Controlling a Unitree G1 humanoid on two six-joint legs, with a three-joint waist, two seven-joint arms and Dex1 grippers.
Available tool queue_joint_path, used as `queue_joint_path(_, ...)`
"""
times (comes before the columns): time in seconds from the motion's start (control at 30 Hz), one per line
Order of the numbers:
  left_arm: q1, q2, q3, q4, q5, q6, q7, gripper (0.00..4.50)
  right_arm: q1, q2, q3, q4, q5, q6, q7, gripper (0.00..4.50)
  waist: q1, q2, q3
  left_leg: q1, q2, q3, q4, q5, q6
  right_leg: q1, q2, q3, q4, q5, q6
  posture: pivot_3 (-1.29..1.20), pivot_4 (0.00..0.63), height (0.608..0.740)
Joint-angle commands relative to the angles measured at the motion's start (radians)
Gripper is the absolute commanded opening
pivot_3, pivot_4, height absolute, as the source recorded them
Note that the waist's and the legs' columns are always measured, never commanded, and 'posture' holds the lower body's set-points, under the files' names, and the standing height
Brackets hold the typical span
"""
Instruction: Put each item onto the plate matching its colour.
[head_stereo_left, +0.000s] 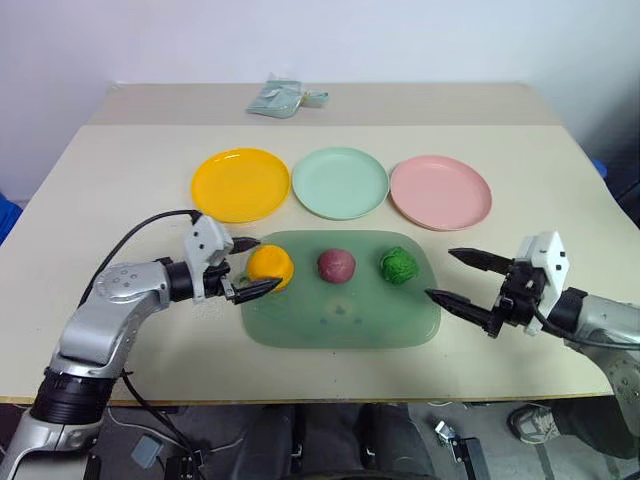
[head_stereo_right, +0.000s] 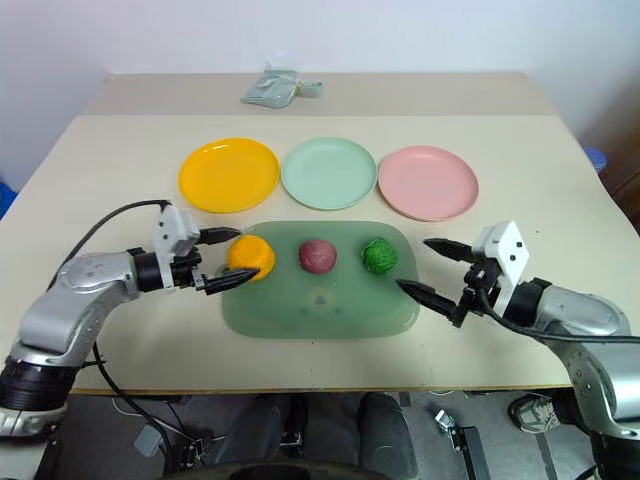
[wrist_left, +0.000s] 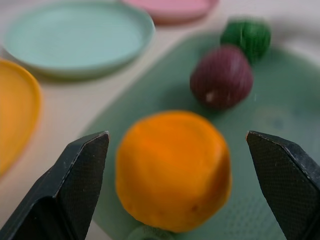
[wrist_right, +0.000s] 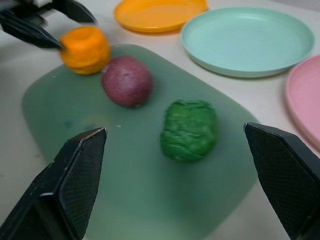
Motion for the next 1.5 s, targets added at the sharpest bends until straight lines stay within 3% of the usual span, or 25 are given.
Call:
queue_joint_path(0.03, -0.049, -0.005, -0.032, 0.067, 0.059, -0.047, -0.014, 4.5, 0.011, 0.032, -0.01, -0.064, 0.014, -0.004, -0.051, 4.49, 0.0, 0.0, 0.0, 0.0, 0.0, 0.0, 0.0, 0.0, 0.0, 0.0, 0.0, 0.0, 0.0, 0.0, 0.0, 0.0, 0.15, 0.74)
queue_joint_path(0.17, -0.073, -0.033, -0.018, 0.109, 0.059, -0.059, -0.01, 3.38, 0.018, 0.05, 0.001, -0.085, 0.011, -0.004, -0.077, 4.5, 0.001, 0.0, 0.0, 0.0, 0.0, 0.0, 0.001, 0.0, 0.0, 0.0, 0.0, 0.0, 0.0, 0.0, 0.0, 0.0, 0.15, 0.74)
queue_joint_path(0.2, -0.074, -0.038, -0.01, 0.111, 0.056, -0.057, -0.007, 3.27, 0.02, 0.052, 0.001, -0.088, 0.011, -0.005, -0.079, 4.5, 0.001, 0.0, 0.0, 0.0, 0.0, 0.0, 0.001, 0.0, 0.0, 0.0, 0.0, 0.0, 0.0, 0.0, 0.0, 0.0, 0.15, 0.74)
queue_joint_path(0.33, -0.127, -0.102, 0.083, 0.148, 0.039, -0.054, 0.118, 3.27, 0.01, 0.053, 0.012, -0.093, 0.014, -0.007, -0.083, 4.5, 0.003, 0.0, 0.0, 0.0, 0.0, -0.001, 0.002, 0.0, 0.0, 0.0, 0.0, 0.0, 0.001, 0.0, 0.0, 0.0, 0.15, 0.74)
queue_joint_path(0.43, -0.271, -0.165, 0.157, 0.277, 0.072, -0.016, 0.316, 3.27, -0.029, 0.057, 0.039, -0.087, 0.012, -0.009, -0.087, 4.5, 0.007, -0.003, 0.001, -0.001, 0.0, -0.002, 0.004, 0.0, 0.001, 0.001, 0.0, -0.001, 0.002, 0.0, 0.001, 0.0, 0.15, 0.74)
queue_joint_path(0.57, -0.451, -0.186, 0.134, 0.558, 0.197, -0.045, 0.485, 3.27, -0.112, 0.074, 0.104, -0.073, 0.013, 0.014, -0.108, 4.5, 0.001, -0.005, 0.001, -0.001, -0.001, -0.002, 0.004, 0.0, 0.001, 0.001, 0.001, -0.001, 0.003, 0.0, 0.001, 0.0, 0.15, 0.74)
queue_joint_path(0.73, -0.591, -0.224, 0.106, 0.846, 0.265, -0.155, 0.504, 3.27, -0.204, 0.111, 0.204, -0.057, -0.023, 0.038, -0.155, 4.5, 0.0, -0.006, 0.002, -0.001, -0.001, -0.001, 0.003, 0.0, 0.001, 0.0, 0.001, -0.001, 0.005, -0.001, 0.002, 0.0, 0.15, 0.74)
queue_joint_path(0.8, -0.617, -0.23, 0.097, 0.916, 0.28, -0.19, 0.489, 4.27, -0.24, 0.14, 0.248, -0.054, -0.048, 0.033, -0.18, 4.5, 0.0, -0.006, 0.002, -0.002, -0.001, -0.001, 0.004, 0.0, 0.001, 0.0, 0.001, -0.002, 0.005, -0.001, 0.002, 0.0, 0.15, 0.74)
queue_joint_path(0.93, -0.645, -0.218, 0.102, 0.97, 0.303, -0.265, 0.484, 4.43, -0.278, 0.17, 0.338, -0.063, -0.118, 0.038, -0.218, 4.5, 0.0, -0.007, 0.002, -0.002, -0.001, -0.001, 0.004, 0.0, 0.001, 0.0, 0.001, -0.002, 0.005, -0.001, 0.002, 0.0, 0.15, 0.74)
queue_joint_path(1.03, -0.627, -0.198, 0.14, 0.919, 0.275, -0.322, 0.456, 4.43, -0.295, 0.18, 0.394, -0.064, -0.167, 0.038, -0.238, 4.5, -0.001, -0.007, 0.002, -0.002, -0.001, -0.001, 0.004, 0.0, 0.001, 0.0, 0.001, -0.002, 0.005, -0.001, 0.002, 0.0, 0.15, 0.74)
queue_joint_path(1.13, -0.537, -0.169, 0.189, 0.74, 0.204, -0.361, 0.37, 4.43, -0.336, 0.191, 0.469, -0.014, -0.254, 0.037, -0.267, 4.5, -0.006, -0.007, 0.002, -0.002, -0.001, -0.001, 0.004, 0.0, 0.001, -0.001, 0.001, -0.002, 0.005, -0.001, 0.002, 0.0, 0.15, 0.74)
queue_joint_path(1.23, -0.303, -0.107, 0.169, 0.36, 0.047, -0.275, 0.123, 4.43, -0.364, 0.206, 0.533, 0.048, -0.317, 0.015, -0.261, 4.5, -0.021, -0.006, 0.002, -0.002, 0.0, 0.0, 0.003, 0.0, 0.001, -0.002, 0.0, -0.001, 0.005, -0.001, 0.002, 0.0, 0.15, 0.74)
queue_joint_path(1.33, -0.106, -0.041, 0.128, 0.083, -0.055, -0.169, -0.008, 4.43, -0.403, 0.246, 0.551, 0.106, -0.344, 0.034, -0.281, 4.5, -0.026, -0.006, 0.002, -0.002, 0.0, 0.0, 0.002, 0.0, 0.0, -0.002, 0.0, -0.001, 0.005, -0.001, 0.002, 0.0, 0.15, 0.74)
queue_joint_path(1.5, 0.081, 0.009, 0.083, -0.13, -0.09, -0.046, -0.035, 4.43, -0.449, 0.293, 0.586, 0.194, -0.387, 0.039, -0.276, 4.5, -0.015, -0.006, 0.002, -0.002, 0.0, -0.002, 0.004, 0.0, 0.0, 0.0, 0.0, -0.002, 0.003, -0.001, 0.002, 0.0, 0.15, 0.74)
